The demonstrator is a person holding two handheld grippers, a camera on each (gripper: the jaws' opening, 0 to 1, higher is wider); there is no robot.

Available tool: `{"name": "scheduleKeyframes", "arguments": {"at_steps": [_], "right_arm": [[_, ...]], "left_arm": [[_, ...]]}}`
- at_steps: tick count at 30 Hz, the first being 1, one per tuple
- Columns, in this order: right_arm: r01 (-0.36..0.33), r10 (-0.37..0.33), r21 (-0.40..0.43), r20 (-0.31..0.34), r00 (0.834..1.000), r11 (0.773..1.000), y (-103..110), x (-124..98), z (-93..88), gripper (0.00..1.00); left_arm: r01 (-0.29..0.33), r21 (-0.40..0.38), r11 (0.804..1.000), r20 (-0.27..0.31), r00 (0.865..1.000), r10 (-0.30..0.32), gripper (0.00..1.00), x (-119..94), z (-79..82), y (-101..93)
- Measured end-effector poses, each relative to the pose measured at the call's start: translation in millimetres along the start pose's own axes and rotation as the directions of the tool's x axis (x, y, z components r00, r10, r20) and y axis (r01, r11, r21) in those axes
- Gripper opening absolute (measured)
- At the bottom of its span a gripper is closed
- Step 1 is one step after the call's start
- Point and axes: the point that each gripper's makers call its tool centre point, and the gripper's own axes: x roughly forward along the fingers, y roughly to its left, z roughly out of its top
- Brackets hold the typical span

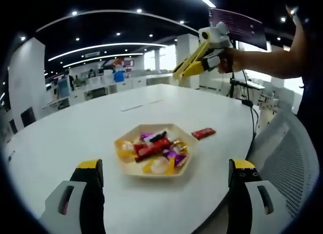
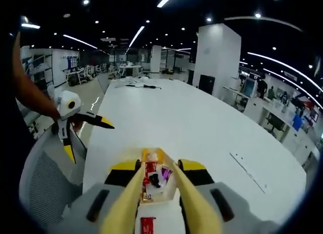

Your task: Place the target food into the container with the food tongs after gripping and lifting it, then release it inside without dropping or visibly crushing the food.

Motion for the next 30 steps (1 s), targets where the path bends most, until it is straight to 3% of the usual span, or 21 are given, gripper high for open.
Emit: {"name": "scheduleKeyframes", "arguments": {"at_steps": [8, 9, 14, 24, 30], "right_arm": [[0.033, -0.033, -0.007, -0.031, 0.999, 0.999, -8.1, -39.8, -25.9, 0.3], [0.034, -0.032, 0.035, -0.045, 0.998, 0.999, -8.4, -45.2, -31.6, 0.3], [0.06, -0.059, 0.032, -0.024, 0.998, 0.998, -7.8, -62.5, -38.6, 0.3], [0.095, -0.095, 0.02, 0.0, 0.996, 0.995, -2.3, -76.3, -54.4, 0.3], [0.104, -0.104, 0.027, -0.02, 0.994, 0.994, -1.6, -70.6, -85.2, 0.3]], "left_arm": [[-0.021, -0.015, 1.0, 0.01, 1.0, 0.021, 0.99, -2.4, 1.8, 5.4], [-0.026, -0.022, 0.999, 0.011, 1.0, 0.026, 0.99, -2.5, 1.5, 7.3], [-0.017, -0.016, 1.0, 0.003, 1.0, 0.017, 0.99, -1.1, -0.7, 5.0], [-0.015, -0.008, 1.0, -0.003, 1.0, 0.015, 0.99, -1.1, -0.9, 3.5], [-0.013, -0.005, 1.0, -0.002, 1.0, 0.013, 0.99, -1.0, -0.4, 3.1]]}}
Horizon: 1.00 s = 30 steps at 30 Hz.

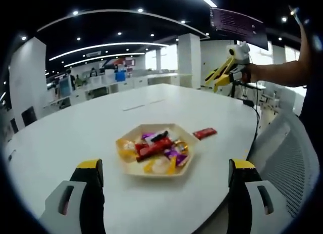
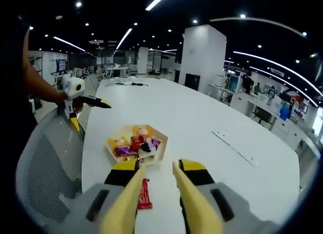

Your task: Place the target food into the container with the food tongs after gripping and lifting it, then release it inside without dropping or visibly crushing the food.

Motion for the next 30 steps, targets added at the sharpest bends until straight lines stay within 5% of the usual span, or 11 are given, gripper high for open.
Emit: {"name": "scheduleKeyframes", "arguments": {"at_steps": [5, 13, 30], "right_arm": [[-0.001, 0.001, 0.024, 0.0, 1.0, 1.0, 2.4, 6.1, -22.5, 0.3], [-0.024, 0.022, 0.043, 0.032, 0.999, 0.999, 12.2, 15.2, -32.0, 0.3], [-0.071, 0.075, 0.079, -0.049, 0.996, 0.994, 32.7, 50.2, -76.0, 0.3]], "left_arm": [[0.0, -0.003, 1.0, 0.0, 1.0, 0.0, 0.99, 0.1, 0.4, -0.3], [0.003, -0.004, 1.0, -0.006, 1.0, -0.003, 0.99, 0.7, -1.4, -0.2], [-0.002, -0.009, 1.0, -0.007, 1.0, 0.002, 0.99, 0.8, -1.2, 0.5]]}}
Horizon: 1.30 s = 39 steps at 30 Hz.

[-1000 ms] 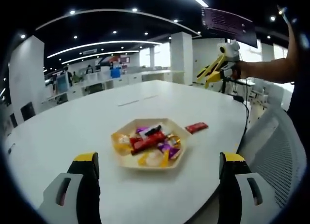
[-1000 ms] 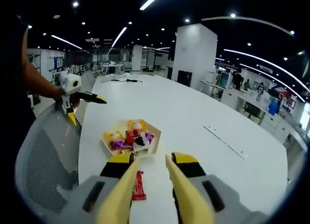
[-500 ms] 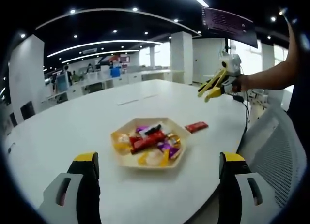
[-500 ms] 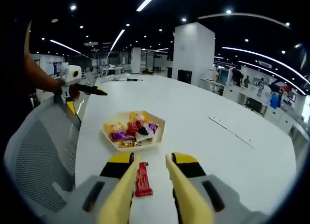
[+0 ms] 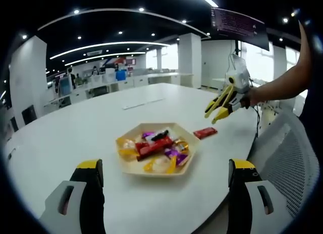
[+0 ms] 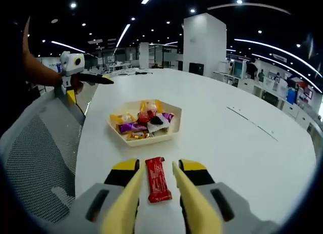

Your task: Place the target food into the container with the food tongs after gripping and lifting it, then release it inside without dropping or visibly crushing the food.

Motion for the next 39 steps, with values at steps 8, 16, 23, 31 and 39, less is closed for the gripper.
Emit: {"name": "scheduleKeyframes", "arguments": {"at_steps": [8, 16, 23, 31, 39], "right_arm": [[-0.01, 0.01, 0.012, -0.047, 0.999, 1.0, -1.0, 10.2, -19.3, 0.3], [-0.026, 0.026, 0.004, -0.083, 0.996, 1.0, 3.3, 19.1, -27.1, 0.3], [-0.004, 0.012, 0.058, -0.137, 0.99, 0.998, -2.1, 19.7, -37.5, 0.27], [-0.009, 0.023, 0.078, -0.188, 0.982, 0.997, 1.0, 21.1, -36.7, 0.23], [0.009, 0.015, 0.129, -0.179, 0.984, 0.992, -3.9, 12.2, -27.7, 0.24]], "left_arm": [[0.0, -0.001, 1.0, -0.002, 1.0, 0.0, 0.99, 0.2, -0.2, -0.2], [0.001, -0.002, 1.0, -0.004, 1.0, -0.001, 0.99, 0.6, -0.9, 0.0], [-0.003, -0.003, 1.0, -0.001, 1.0, 0.003, 0.99, -0.1, -0.1, 0.5], [-0.002, -0.002, 1.0, 0.001, 1.0, 0.002, 0.99, 0.0, -0.1, 0.6], [-0.004, -0.001, 1.0, 0.005, 1.0, 0.004, 0.99, -0.2, 0.4, 1.4]]}}
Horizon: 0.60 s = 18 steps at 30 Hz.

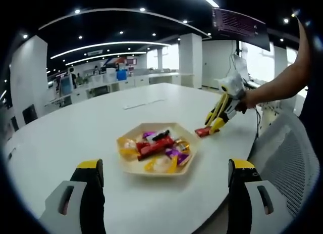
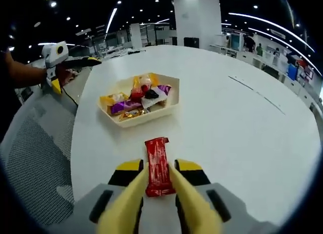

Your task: Place the target food into the container with the food tongs after gripping and lifting it, then release it inside without dropping or visibly crushing the food.

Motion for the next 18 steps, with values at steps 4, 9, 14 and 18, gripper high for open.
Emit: {"name": "scheduleKeyframes", "arguments": {"at_steps": [4, 9, 14, 18], "right_arm": [[0.011, -0.012, 0.05, 0.013, 1.0, 0.999, -5.1, -8.1, 9.6, 0.23], [0.025, -0.027, 0.055, 0.032, 0.999, 0.998, -11.9, -19.8, 28.3, 0.23], [0.041, -0.043, 0.035, 0.064, 0.997, 0.999, -18.1, -31.5, 47.0, 0.23], [0.047, -0.05, 0.043, 0.077, 0.996, 0.998, -21.6, -36.6, 54.3, 0.23]], "left_arm": [[-0.002, -0.005, 1.0, 0.005, 1.0, 0.002, 0.99, -0.6, 1.5, 0.3], [-0.002, -0.005, 1.0, 0.003, 1.0, 0.002, 0.99, -0.6, 0.8, 0.3], [-0.004, -0.006, 1.0, 0.009, 1.0, 0.004, 0.99, -0.9, 1.9, 1.0], [-0.011, -0.006, 1.0, 0.018, 1.0, 0.011, 1.0, -2.0, 4.3, 1.9]]}}
